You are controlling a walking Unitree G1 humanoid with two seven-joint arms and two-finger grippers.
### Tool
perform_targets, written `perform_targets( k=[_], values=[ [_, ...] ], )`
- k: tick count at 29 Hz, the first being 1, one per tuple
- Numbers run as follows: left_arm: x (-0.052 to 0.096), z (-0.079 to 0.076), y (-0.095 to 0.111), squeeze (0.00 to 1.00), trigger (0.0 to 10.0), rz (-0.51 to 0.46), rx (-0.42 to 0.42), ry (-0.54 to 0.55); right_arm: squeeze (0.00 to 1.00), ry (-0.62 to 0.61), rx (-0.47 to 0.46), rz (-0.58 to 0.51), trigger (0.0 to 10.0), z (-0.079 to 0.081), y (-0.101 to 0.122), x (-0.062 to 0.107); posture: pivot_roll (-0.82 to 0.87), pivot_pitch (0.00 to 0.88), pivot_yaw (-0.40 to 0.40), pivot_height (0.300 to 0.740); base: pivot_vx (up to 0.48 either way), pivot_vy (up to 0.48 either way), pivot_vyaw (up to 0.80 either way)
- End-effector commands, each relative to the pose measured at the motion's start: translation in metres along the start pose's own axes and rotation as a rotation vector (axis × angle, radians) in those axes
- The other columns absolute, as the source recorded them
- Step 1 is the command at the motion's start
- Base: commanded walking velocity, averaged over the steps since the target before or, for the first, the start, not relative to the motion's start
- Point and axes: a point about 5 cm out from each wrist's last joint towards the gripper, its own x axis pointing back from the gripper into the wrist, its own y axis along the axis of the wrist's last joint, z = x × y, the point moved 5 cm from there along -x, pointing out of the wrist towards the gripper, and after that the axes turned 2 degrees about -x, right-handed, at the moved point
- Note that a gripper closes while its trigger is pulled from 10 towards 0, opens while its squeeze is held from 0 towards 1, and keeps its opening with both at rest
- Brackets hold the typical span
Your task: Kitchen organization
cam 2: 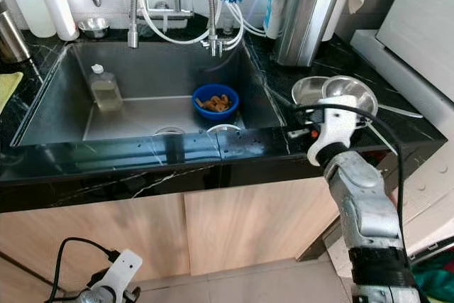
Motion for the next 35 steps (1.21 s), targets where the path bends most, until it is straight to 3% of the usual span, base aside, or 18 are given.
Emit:
perform_targets(
  k=[1,3,10,13,19,20,21,30,35],
  values=[
    [0.0,-0.001,0.0,0.0,10.0,0.004,-0.003,0.003,0.0,0.044,0.044,0.032,10.0,0.001,-0.001,-0.006,0.12,0.041,-0.102,0.74,0.0,0.0,0.0],
    [0.0,-0.002,0.0,0.0,10.0,0.005,-0.001,0.003,0.0,0.068,0.097,0.069,10.0,0.003,-0.006,-0.011,0.12,0.04,-0.104,0.74,0.0,0.0,0.0],
    [0.0,-0.003,-0.002,0.0,10.0,0.008,0.001,0.003,0.0,0.104,0.089,0.102,10.0,0.002,-0.011,-0.024,0.12,0.026,-0.104,0.74,0.0,0.0,0.0],
    [0.0,-0.004,-0.003,0.0,10.0,0.009,0.002,0.001,0.0,0.072,0.071,0.144,10.0,-0.011,-0.016,-0.033,0.13,0.011,-0.108,0.74,0.0,0.0,0.0],
    [0.001,-0.006,-0.004,0.0,10.0,0.012,0.003,-0.001,0.0,0.046,0.041,0.15,10.0,-0.019,-0.018,-0.038,0.13,0.003,-0.111,0.74,0.0,0.0,0.0],
    [0.001,-0.006,-0.004,0.0,10.0,0.013,0.003,-0.001,0.22,0.042,0.039,0.151,10.0,-0.02,-0.018,-0.038,0.13,0.003,-0.111,0.74,0.0,0.0,0.0],
    [0.001,-0.007,-0.005,0.0,10.0,0.015,0.004,-0.001,1.0,0.04,0.03,0.15,10.0,-0.021,-0.018,-0.039,0.13,0.005,-0.112,0.74,0.0,0.0,0.0],
    [0.001,-0.006,-0.005,0.0,10.0,0.021,0.007,0.001,1.0,0.0,0.025,0.125,10.0,-0.027,-0.016,-0.043,0.13,0.018,-0.114,0.74,0.0,0.0,0.0],
    [0.0,-0.004,-0.005,0.0,10.0,0.021,0.008,0.004,1.0,-0.027,-0.004,0.06,10.0,-0.03,-0.001,-0.046,0.13,0.021,-0.111,0.74,0.0,0.0,0.0]
  ],
)
